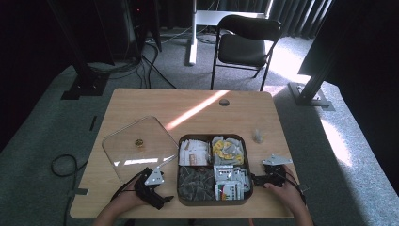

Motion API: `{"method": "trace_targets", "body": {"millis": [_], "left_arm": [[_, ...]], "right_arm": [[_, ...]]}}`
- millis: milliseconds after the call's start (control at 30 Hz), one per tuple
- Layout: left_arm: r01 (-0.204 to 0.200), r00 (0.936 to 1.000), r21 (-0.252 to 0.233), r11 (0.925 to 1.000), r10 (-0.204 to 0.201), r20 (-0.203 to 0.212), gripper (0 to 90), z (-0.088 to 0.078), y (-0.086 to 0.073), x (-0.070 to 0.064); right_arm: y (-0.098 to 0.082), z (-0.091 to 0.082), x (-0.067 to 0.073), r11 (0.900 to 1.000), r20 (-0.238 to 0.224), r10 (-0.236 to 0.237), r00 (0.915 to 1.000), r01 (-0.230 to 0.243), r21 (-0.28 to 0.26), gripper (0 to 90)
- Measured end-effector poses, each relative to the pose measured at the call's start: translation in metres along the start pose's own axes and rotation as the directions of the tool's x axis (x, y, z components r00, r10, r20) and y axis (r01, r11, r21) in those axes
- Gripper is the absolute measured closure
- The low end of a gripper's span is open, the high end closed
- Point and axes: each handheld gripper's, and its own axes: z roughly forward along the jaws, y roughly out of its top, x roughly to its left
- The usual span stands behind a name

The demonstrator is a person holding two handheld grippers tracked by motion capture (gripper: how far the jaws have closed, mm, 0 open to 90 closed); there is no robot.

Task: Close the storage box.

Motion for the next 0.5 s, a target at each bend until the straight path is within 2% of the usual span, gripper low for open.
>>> {"method": "trace_targets", "body": {"millis": [267, 500], "left_arm": [[0.016, 0.9999, 0.007, 0.9999, -0.016, 0.002, 2.0, -0.002, 0.000, -0.001], [0.052, 0.9984, -0.036, 0.9980, -0.053, -0.019, 2.1, -0.011, 0.003, 0.006]], "right_arm": [[0.000, 0.000, 0.001, 1.000, -0.003, -0.003, 1.0000, 0.003, -0.001, 12.4], [0.000, 0.000, 0.001, 1.000, -0.004, -0.005, 1.0000, 0.005, -0.001, 12.4]]}}
